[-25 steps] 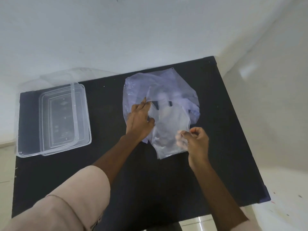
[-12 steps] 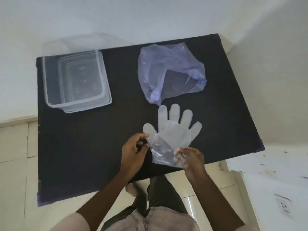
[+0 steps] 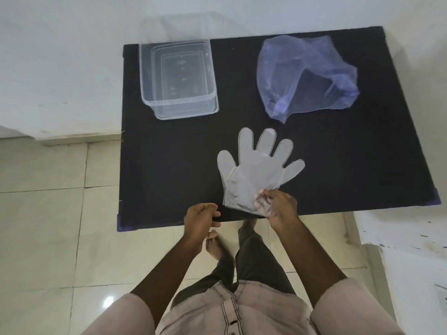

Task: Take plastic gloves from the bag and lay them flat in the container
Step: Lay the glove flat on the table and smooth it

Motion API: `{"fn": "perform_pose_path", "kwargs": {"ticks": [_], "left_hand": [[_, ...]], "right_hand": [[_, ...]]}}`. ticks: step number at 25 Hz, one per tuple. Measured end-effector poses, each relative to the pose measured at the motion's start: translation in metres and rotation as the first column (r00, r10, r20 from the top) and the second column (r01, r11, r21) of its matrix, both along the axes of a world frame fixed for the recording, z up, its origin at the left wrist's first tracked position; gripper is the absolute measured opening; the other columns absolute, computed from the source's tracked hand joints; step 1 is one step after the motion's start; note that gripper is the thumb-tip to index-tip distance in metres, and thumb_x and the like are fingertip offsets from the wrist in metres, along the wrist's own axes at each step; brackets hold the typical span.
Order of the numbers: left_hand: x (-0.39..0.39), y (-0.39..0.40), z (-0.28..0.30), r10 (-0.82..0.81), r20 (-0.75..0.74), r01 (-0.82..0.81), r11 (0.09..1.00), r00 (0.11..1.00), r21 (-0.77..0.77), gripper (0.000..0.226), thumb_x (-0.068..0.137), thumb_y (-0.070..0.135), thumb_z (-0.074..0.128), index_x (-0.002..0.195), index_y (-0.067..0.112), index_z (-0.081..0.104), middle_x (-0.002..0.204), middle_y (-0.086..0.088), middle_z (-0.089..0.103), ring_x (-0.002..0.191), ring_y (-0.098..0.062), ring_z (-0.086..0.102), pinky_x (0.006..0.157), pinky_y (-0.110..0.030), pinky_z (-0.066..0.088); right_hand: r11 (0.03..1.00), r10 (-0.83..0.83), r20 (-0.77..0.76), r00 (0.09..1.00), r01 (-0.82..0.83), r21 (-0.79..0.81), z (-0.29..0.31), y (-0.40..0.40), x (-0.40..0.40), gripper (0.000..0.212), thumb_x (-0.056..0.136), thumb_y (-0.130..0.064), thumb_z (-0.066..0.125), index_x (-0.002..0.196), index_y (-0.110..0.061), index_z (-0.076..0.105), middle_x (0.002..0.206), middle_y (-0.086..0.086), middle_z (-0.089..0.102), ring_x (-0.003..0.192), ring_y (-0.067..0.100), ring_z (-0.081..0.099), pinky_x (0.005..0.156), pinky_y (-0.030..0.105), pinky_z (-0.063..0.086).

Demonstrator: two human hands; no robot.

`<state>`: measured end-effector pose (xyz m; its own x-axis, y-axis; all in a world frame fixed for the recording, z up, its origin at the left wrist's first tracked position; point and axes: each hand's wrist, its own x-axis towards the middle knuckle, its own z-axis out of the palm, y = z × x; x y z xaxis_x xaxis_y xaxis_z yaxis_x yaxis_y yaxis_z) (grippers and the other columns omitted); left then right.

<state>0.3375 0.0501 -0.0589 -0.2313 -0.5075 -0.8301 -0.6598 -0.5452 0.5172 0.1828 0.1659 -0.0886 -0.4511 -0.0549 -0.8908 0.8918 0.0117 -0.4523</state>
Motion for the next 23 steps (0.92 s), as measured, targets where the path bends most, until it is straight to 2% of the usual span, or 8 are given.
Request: {"fn": "perform_pose_path", "kwargs": {"ticks": [2,3,7,8,12,15,19,23], "left_hand": [[0.001,-0.006,0.001,0.004,0.025,-0.007,0.994,1.000,0.112,0.022,0.093,0.026,0.055,0.104,0.012,0.068,0.097,-0.008,0.075,0.081,-0.025,0.070,0.069,-0.037,0.054],[0.001,-0.008,0.001,-0.001,0.022,-0.003,0.986,1.000,0.169,0.025,0.094,0.028,0.053,0.103,0.011,0.069,0.097,-0.008,0.075,0.082,-0.025,0.071,0.069,-0.036,0.054],[-0.005,-0.010,-0.002,0.054,-0.074,-0.028,0.948,0.996,0.317,0.033,0.096,0.034,0.049,0.105,0.009,0.069,0.102,-0.009,0.075,0.085,-0.023,0.070,0.073,-0.036,0.052],[-0.008,-0.011,-0.004,0.069,-0.086,-0.038,0.945,0.994,0.324,0.034,0.096,0.034,0.050,0.105,0.008,0.070,0.102,-0.009,0.075,0.084,-0.022,0.070,0.072,-0.035,0.052],[-0.019,-0.010,-0.008,0.076,-0.053,-0.056,0.950,0.996,0.306,0.032,0.092,0.033,0.055,0.102,0.008,0.072,0.096,-0.008,0.076,0.075,-0.020,0.069,0.068,-0.032,0.051],[-0.024,-0.007,-0.010,0.080,-0.033,-0.068,0.959,0.996,0.277,0.027,0.090,0.031,0.061,0.096,0.008,0.073,0.091,-0.007,0.077,0.067,-0.017,0.067,0.062,-0.029,0.051],[-0.027,-0.007,-0.012,0.106,-0.047,-0.088,0.953,0.993,0.289,0.020,0.091,0.026,0.059,0.093,0.010,0.072,0.092,-0.006,0.078,0.069,-0.017,0.068,0.060,-0.029,0.052],[-0.025,-0.007,-0.010,0.132,-0.091,-0.096,0.943,0.987,0.319,0.018,0.092,0.021,0.054,0.095,0.009,0.066,0.099,-0.009,0.076,0.081,-0.021,0.069,0.067,-0.033,0.054]], "right_hand": [[1.000,0.000,0.053,0.999,0.002,-0.030,0.003,-0.005,0.000,0.004,0.084,0.003,0.063,0.080,0.003,0.064,0.082,0.017,0.067,0.072,0.026,0.066,0.086,0.040,0.054],[0.999,-0.002,0.070,0.998,0.005,-0.039,0.006,-0.007,0.000,0.004,0.086,0.002,0.062,0.082,0.002,0.064,0.081,0.015,0.068,0.073,0.024,0.067,0.083,0.038,0.055],[0.989,-0.005,0.108,0.994,0.021,-0.144,0.018,-0.010,-0.001,0.010,0.088,0.001,0.057,0.080,0.000,0.063,0.060,0.009,0.071,0.055,0.017,0.070,0.048,0.027,0.056],[0.987,-0.004,0.115,0.993,0.022,-0.158,0.022,-0.011,0.000,0.011,0.089,0.001,0.056,0.080,-0.001,0.063,0.061,0.008,0.071,0.055,0.018,0.070,0.047,0.027,0.056],[0.983,0.001,0.130,0.992,0.023,-0.182,0.032,-0.012,-0.004,0.014,0.091,0.001,0.052,0.080,-0.001,0.060,0.080,0.011,0.064,0.074,0.022,0.063,0.065,0.034,0.056],[0.983,0.011,0.141,0.990,0.015,-0.185,0.035,-0.011,-0.008,0.015,0.092,0.000,0.051,0.080,-0.001,0.061,0.081,0.011,0.064,0.077,0.022,0.062,0.070,0.034,0.055],[0.984,0.009,0.151,0.989,0.019,-0.178,0.034,-0.007,-0.013,0.013,0.089,-0.001,0.055,0.079,-0.002,0.063,0.060,0.007,0.071,0.066,0.020,0.068,0.057,0.029,0.059],[0.988,-0.015,0.142,0.990,0.037,-0.151,0.027,-0.003,-0.017,0.014,0.089,-0.002,0.056,0.078,-0.003,0.064,0.057,0.005,0.071,0.063,0.018,0.068,0.055,0.029,0.059]]}}
